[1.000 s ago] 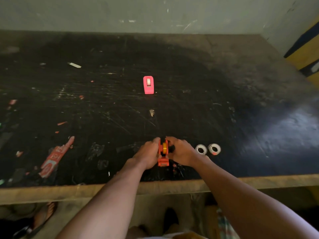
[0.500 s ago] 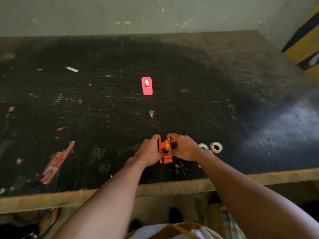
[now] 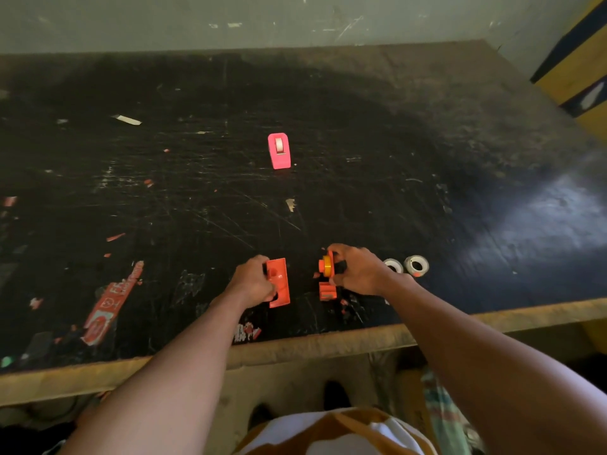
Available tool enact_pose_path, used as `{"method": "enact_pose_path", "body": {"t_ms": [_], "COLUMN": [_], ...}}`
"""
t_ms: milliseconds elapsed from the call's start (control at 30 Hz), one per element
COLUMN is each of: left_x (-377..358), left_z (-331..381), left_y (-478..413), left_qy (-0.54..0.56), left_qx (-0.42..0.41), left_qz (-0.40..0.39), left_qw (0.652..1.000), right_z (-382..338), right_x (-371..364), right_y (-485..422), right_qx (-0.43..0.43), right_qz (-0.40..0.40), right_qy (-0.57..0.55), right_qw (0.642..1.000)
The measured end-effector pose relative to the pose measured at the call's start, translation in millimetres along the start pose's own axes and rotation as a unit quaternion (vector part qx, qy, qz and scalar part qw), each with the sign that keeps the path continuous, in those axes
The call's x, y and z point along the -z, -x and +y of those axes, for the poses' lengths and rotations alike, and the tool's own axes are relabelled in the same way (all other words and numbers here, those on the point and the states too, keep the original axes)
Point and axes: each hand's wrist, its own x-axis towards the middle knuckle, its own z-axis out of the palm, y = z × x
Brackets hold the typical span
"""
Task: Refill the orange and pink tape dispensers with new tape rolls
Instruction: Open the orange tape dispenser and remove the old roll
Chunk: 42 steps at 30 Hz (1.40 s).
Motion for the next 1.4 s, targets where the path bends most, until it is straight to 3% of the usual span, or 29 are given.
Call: {"method": "enact_pose_path", "body": {"t_ms": [333, 400, 467, 533, 667, 733, 933, 1400], "left_x": [21, 29, 35, 32, 6, -8, -32, -20], "left_z": [9, 19, 32, 47, 66, 67, 63, 55], "left_y": [2, 1, 0, -2, 3, 6, 4, 1], "left_qy": [-0.163, -0.173, -0.107, -0.01, 0.178, 0.222, 0.281, 0.285], "left_qx": [0.018, 0.014, -0.03, -0.053, -0.024, -0.005, 0.026, 0.046], "left_qz": [-0.04, 0.003, 0.081, 0.104, -0.054, -0.088, -0.131, -0.105], "left_qw": [0.986, 0.985, 0.991, 0.993, 0.982, 0.971, 0.95, 0.952], "right_z": [-1, 1, 2, 1, 3, 3, 3, 0], "right_x": [-1, 0, 1, 2, 4, 5, 6, 1], "right_y": [-5, -5, -6, -7, -8, -8, -8, -15], "right_qx": [0.002, 0.006, 0.011, 0.009, 0.015, 0.023, 0.037, 0.023], "right_qz": [-0.005, -0.002, 0.0, 0.002, 0.016, 0.022, 0.024, -0.006], "right_qy": [0.023, 0.02, 0.018, 0.022, 0.019, 0.022, 0.033, 0.015], "right_qw": [1.0, 1.0, 1.0, 1.0, 1.0, 0.999, 0.998, 1.0]}}
